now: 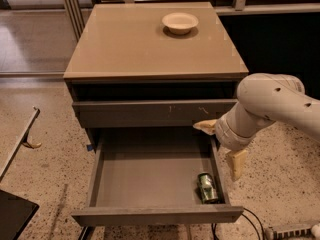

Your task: Pick green can from middle drawer and place on counter

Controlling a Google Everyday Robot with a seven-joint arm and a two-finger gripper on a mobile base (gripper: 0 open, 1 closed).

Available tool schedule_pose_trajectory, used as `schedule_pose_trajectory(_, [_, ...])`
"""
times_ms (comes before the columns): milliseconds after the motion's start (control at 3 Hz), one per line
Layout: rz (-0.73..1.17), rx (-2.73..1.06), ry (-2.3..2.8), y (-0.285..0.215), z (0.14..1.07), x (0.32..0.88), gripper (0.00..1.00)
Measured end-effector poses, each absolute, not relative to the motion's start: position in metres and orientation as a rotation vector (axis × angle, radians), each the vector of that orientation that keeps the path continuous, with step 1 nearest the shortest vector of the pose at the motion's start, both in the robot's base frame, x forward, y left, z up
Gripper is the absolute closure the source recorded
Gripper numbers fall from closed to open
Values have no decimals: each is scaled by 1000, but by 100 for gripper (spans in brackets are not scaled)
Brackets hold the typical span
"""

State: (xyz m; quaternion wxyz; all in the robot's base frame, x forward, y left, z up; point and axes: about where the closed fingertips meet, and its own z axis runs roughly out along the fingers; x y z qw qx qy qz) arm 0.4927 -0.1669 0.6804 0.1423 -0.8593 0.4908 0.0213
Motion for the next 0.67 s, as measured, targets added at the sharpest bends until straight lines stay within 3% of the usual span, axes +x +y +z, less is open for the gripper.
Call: schedule_pose_trajectory(667, [23,-2696,1226,-163,617,515,0])
